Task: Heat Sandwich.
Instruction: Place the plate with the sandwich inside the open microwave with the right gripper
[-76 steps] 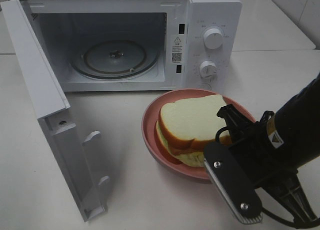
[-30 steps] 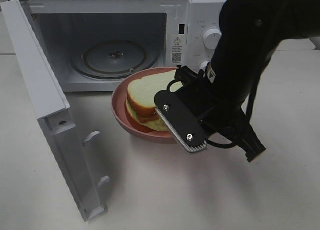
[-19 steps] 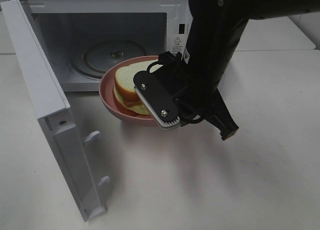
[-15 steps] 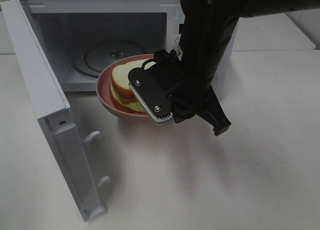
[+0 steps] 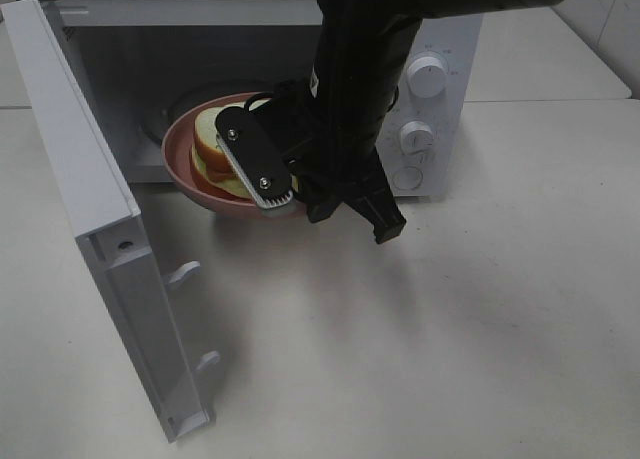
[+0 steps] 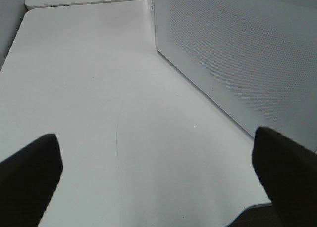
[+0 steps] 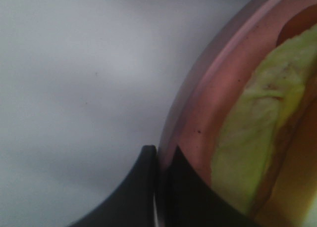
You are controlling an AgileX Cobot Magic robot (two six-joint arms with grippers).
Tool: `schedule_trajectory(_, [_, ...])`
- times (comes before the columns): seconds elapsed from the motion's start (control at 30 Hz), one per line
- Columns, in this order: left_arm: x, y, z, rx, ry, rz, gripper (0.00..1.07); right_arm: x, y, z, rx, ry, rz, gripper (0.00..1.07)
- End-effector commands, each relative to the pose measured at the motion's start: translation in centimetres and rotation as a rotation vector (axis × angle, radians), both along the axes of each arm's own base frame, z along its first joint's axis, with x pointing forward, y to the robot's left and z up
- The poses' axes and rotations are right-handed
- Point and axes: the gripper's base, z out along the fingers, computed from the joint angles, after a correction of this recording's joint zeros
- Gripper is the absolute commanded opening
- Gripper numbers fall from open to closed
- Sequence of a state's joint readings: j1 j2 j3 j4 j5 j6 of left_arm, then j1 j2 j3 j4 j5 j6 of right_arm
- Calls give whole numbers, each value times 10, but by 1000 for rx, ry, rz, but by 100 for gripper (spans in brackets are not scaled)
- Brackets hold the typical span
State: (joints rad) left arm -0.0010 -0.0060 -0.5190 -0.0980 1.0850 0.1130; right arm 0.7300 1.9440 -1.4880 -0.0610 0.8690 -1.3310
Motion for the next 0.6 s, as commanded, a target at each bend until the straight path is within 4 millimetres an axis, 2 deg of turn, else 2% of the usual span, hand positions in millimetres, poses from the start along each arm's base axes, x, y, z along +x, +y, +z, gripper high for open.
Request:
schedule_trajectory(0.03, [-2, 0, 1, -1, -27, 3, 100, 5, 8, 3, 16, -20, 16, 0])
schedule_trajectory(0.4, [-2, 0, 1, -1, -27, 3, 100, 21, 22, -2, 12, -11, -6, 0])
schedule_trajectory(0.6, [-2, 0, 1, -1, -27, 3, 100, 36, 34, -4, 8, -10, -44, 0])
